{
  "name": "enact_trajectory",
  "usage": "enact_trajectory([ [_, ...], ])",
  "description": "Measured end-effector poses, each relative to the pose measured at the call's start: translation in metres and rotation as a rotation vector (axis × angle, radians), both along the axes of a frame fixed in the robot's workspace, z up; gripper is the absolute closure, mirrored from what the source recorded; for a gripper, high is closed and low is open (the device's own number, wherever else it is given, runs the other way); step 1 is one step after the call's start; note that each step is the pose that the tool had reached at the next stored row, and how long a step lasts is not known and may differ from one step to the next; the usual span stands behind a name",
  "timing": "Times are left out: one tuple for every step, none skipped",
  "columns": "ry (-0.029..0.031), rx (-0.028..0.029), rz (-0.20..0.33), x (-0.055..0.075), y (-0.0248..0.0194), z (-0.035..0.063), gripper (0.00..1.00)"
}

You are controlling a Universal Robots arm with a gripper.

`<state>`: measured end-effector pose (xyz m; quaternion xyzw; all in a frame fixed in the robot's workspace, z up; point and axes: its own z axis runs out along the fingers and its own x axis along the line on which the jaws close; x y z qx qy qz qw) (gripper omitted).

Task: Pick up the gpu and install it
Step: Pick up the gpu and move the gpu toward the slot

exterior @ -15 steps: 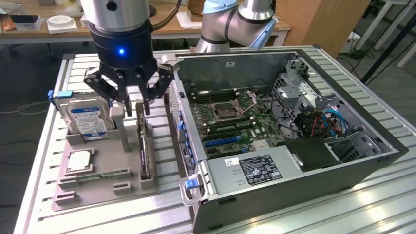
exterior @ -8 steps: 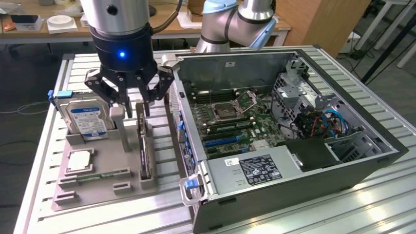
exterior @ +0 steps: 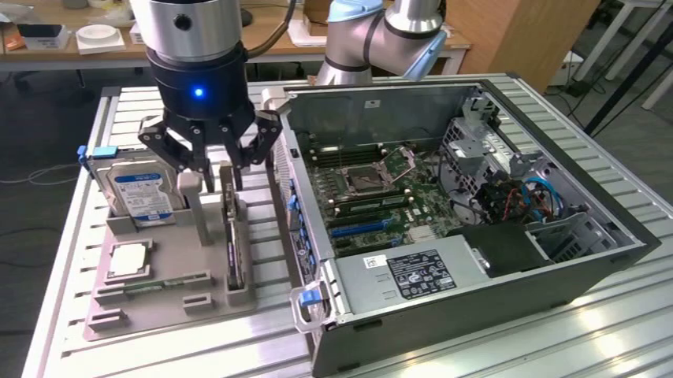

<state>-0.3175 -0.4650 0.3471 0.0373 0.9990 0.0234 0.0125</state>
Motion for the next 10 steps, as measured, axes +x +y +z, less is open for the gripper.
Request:
enact_trajectory([
  [0.0001, -0.0001, 0.000, 0.0000, 0.0000, -0.0004, 0.62],
  [0.0001, -0.0001, 0.000, 0.0000, 0.0000, -0.0010, 0.62],
  [0.0000, 0.0000, 0.000, 0.0000, 0.0000, -0.0015, 0.62],
  [0.0001, -0.0001, 0.000, 0.0000, 0.0000, -0.0020, 0.62],
  [0.0000, -0.0001, 0.000, 0.0000, 0.0000, -0.0025, 0.62],
  [0.0001, -0.0001, 0.000, 0.0000, 0.0000, -0.0030, 0.62],
  [0.0001, -0.0001, 0.000, 0.0000, 0.0000, -0.0034, 0.62],
  [0.0000, -0.0001, 0.000, 0.0000, 0.0000, -0.0040, 0.62],
  [0.0000, 0.0000, 0.000, 0.0000, 0.0000, -0.0045, 0.62],
  [0.0001, -0.0001, 0.000, 0.0000, 0.0000, -0.0050, 0.62],
])
